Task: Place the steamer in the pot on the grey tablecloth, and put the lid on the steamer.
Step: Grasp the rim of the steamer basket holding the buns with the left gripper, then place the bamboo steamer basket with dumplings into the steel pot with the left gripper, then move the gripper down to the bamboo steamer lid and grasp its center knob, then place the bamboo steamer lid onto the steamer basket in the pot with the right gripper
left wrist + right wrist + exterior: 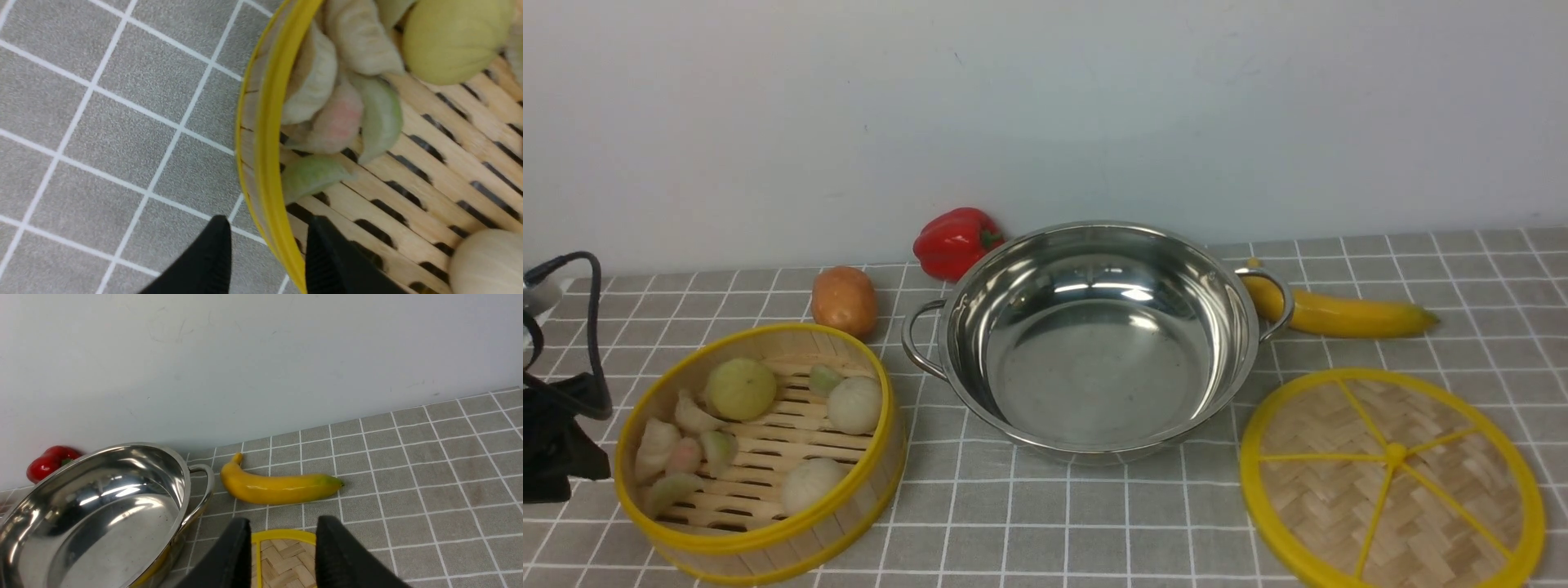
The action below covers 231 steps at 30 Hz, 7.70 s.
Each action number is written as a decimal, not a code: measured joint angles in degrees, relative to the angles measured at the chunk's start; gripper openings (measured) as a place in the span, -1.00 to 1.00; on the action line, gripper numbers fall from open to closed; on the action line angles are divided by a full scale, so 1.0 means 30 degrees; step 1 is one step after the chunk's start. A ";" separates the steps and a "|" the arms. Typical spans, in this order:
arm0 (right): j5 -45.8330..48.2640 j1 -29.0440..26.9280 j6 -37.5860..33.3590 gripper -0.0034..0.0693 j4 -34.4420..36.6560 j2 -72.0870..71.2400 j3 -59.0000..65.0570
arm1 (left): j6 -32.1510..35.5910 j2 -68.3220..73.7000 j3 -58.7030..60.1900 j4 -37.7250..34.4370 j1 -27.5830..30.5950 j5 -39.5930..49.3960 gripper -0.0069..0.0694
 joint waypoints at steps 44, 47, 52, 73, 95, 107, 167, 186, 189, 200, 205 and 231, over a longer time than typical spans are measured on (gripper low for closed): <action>0.0420 0.0000 0.0000 -0.24 0.0000 0.0000 0.0000 | -0.1504 0.3216 -0.0142 0.2814 -0.1021 -0.3043 -0.69; 0.0440 0.0000 0.0000 -0.24 0.0000 0.0000 0.0000 | -0.1486 0.3303 -0.0351 0.3031 -0.1021 -0.2851 -0.69; 0.0884 0.0000 0.0000 -0.24 0.0000 0.0000 0.0000 | -0.1425 0.3749 -0.2208 0.4153 -0.1021 -0.0794 -0.69; 0.1974 0.0000 0.0000 -0.24 0.0000 0.0000 0.0000 | -0.1041 0.4945 -1.6047 0.3268 -0.7844 0.6659 -0.69; 0.3831 0.0000 0.0000 -0.24 0.2439 0.0000 0.0000 | -0.2994 1.3865 -2.2795 0.5424 -1.4790 0.6060 -0.69; 0.3928 0.0000 0.0000 -0.24 0.2454 0.0000 0.0000 | -0.2603 1.5056 -2.2832 0.5302 -1.5019 0.5099 -0.69; 1.0108 0.6015 0.0453 -0.24 -0.5333 1.9751 -1.1840 | 0.3006 -1.3121 -0.1407 0.2581 -1.5019 -0.2754 -0.88; 0.9099 0.5311 -0.1328 -0.24 -0.2641 2.3168 -1.1840 | 0.3683 -1.9810 0.5453 0.0301 -1.5019 -0.4999 -0.88; 0.9075 0.5311 -0.1328 -0.24 -0.2721 2.3476 -1.1840 | 0.3697 -1.9810 0.5453 0.0287 -1.5019 -0.4956 -0.88; 0.8918 0.5311 -0.0984 -0.24 -0.3329 2.4985 -1.1906 | 0.3830 -1.9810 0.5469 0.0262 -1.5019 -0.4791 -0.88; 0.8717 0.5311 -0.0910 -0.51 -0.3797 2.5048 -1.1945 | 0.3853 -1.9810 0.5469 0.0262 -1.5019 -0.4442 -0.88; 1.3427 0.7965 -0.0401 -0.50 -0.3391 2.2472 -2.0438 | 0.5070 -1.9829 0.5508 0.0486 -1.5019 -0.3589 -0.88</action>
